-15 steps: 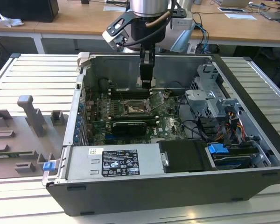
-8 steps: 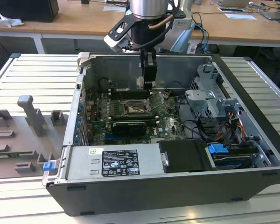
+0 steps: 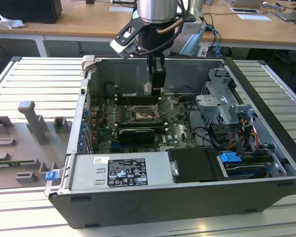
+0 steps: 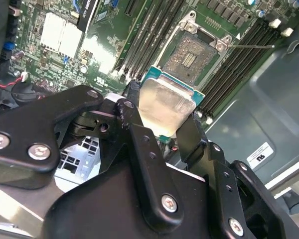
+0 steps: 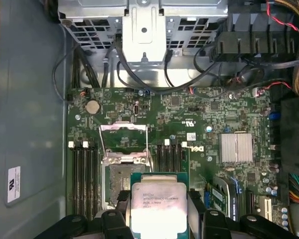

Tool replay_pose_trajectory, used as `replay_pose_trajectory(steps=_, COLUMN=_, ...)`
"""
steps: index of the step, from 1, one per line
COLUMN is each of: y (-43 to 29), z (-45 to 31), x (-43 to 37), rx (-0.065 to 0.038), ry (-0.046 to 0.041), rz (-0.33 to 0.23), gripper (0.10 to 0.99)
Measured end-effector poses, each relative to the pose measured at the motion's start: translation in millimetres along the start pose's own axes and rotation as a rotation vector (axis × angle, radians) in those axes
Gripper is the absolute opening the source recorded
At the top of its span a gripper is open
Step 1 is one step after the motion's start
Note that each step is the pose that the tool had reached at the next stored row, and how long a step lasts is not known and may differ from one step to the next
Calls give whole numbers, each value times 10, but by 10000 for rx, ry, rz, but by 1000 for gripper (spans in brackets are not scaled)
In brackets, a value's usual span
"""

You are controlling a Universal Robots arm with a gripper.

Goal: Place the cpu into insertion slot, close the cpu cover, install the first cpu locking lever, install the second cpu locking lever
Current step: 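Place the cpu into insertion slot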

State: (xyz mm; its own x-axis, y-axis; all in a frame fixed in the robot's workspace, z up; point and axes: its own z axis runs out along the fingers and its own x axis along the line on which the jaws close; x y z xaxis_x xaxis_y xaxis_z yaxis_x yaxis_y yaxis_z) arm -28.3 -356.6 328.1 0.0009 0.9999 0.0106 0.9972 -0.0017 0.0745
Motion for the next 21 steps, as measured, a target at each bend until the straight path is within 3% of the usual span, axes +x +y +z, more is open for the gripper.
replay_pose_trajectory(steps=4, y=-3, z=43, x=0, rx=3, ry=21, rz=-292, gripper=537)
replay_pose_trajectory(steps=7, y=-19, z=144, x=-1, rx=4, ry=25, rz=-352, gripper=537)
replay_pose_trajectory(steps=12, y=-50, z=246, x=-1, rx=4, ry=26, rz=-352, gripper=537)
replay_pose_trajectory(steps=21, y=-79, z=321, x=-1, rx=4, ry=26, rz=-352, gripper=537)
